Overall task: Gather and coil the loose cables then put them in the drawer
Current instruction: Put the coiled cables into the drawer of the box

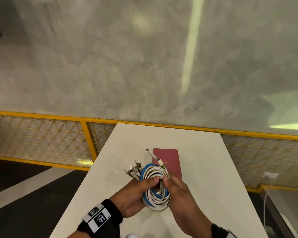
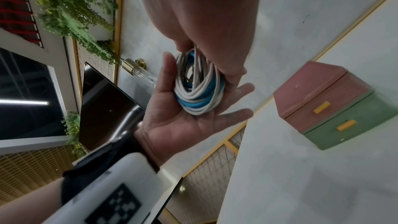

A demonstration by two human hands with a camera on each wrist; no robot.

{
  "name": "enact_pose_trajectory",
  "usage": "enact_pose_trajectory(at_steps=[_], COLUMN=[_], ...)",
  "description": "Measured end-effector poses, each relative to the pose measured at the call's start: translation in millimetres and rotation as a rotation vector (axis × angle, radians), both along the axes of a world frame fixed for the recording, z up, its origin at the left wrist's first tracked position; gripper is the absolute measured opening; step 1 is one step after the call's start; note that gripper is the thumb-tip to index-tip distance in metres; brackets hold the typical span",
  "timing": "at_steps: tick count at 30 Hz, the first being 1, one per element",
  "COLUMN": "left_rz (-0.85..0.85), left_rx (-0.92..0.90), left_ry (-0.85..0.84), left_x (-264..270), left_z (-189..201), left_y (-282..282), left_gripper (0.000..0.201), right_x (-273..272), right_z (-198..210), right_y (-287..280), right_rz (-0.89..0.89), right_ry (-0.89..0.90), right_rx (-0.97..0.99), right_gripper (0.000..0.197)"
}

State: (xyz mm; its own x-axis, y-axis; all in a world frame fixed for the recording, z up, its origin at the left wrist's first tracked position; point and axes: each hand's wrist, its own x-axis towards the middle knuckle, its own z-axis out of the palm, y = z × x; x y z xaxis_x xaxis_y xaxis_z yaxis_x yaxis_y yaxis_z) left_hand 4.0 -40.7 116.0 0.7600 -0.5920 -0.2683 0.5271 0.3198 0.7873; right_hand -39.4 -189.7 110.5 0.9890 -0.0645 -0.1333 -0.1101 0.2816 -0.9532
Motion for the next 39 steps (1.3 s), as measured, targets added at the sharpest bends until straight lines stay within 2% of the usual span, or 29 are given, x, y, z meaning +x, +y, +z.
enact_pose_trajectory(at_steps=[2,6,9,13,18,21,25,28,35,39], left_rz=[-0.002,0.127,0.226,0.352,0.457,0.473,0.507,0.506,0.492,0.492], left_rx=[0.006,-0.064,-0.065,-0.002,-0.006,-0.041,-0.039,-0.057,-0.060,-0.051], left_ry=[0.008,0.082,0.102,0.074,0.242,0.299,0.284,0.264,0.268,0.275], left_x=[-3.4,-14.3,-22.2,-25.8,-27.6,-23.3,-9.4,-0.3,4.4,4.6], left_z=[-4.7,-24.9,-38.3,-47.0,-58.6,-59.8,-59.3,-59.9,-64.1,-62.6], left_y=[-0.6,-5.6,-5.5,-3.5,-1.0,6.4,28.5,42.4,48.1,45.8], left_gripper=[0.042,0.050,0.040,0.044,0.052,0.046,0.038,0.033,0.029,0.024], right_x=[1.3,5.1,7.6,12.4,28.3,35.1,43.3,51.4,73.0,80.1], right_z=[-5.9,-12.2,-19.6,-27.7,-40.1,-49.2,-71.4,-91.2,-112.4,-114.1], right_y=[2.2,13.7,18.2,24.5,26.8,21.4,-8.6,-23.7,-20.8,-21.6], right_rz=[0.045,0.084,0.108,0.143,0.312,0.272,0.019,-0.088,-0.194,-0.221], right_ry=[0.032,0.094,0.147,0.289,0.517,0.524,0.616,0.674,0.719,0.733], right_rx=[-0.091,-0.230,-0.265,-0.211,-0.184,-0.123,0.104,0.172,0.146,0.127], right_gripper=[0.031,0.049,0.062,0.054,0.066,0.076,0.049,0.031,0.033,0.024])
